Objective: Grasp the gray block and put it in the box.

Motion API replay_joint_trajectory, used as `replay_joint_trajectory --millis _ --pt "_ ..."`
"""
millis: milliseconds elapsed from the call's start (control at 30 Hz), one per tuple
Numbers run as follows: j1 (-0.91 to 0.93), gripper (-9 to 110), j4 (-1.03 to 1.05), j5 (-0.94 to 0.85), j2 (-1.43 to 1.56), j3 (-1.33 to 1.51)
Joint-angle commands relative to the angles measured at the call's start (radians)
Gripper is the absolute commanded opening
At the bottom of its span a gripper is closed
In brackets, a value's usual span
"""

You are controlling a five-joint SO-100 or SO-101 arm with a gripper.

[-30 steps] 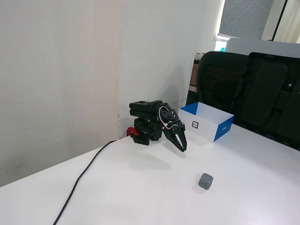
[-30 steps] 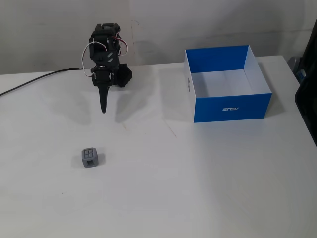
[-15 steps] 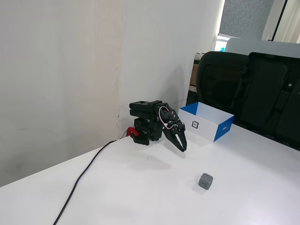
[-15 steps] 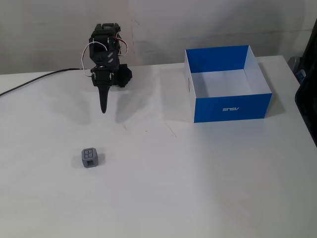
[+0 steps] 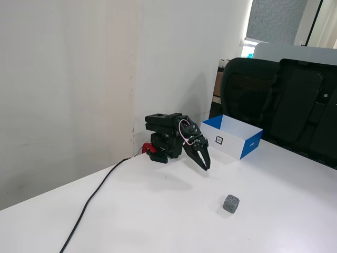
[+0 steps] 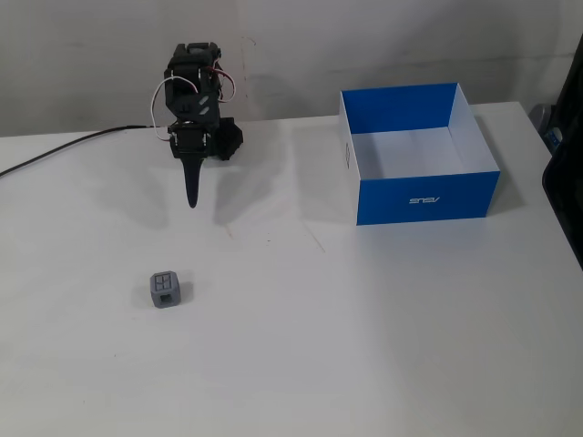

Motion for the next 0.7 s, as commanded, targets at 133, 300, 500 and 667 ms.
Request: replay_joint_trajectory --millis 133,300,500,667 --pt "0.003 0 -0.021 -0.015 0.011 0.061" --pt "0.0 0 -0.021 -0.015 0.011 0.061" --pt "0.008 0 -0.021 -0.018 0.011 0.061" --pt "-0.003 0 -0.023 -0.014 0.011 0.061"
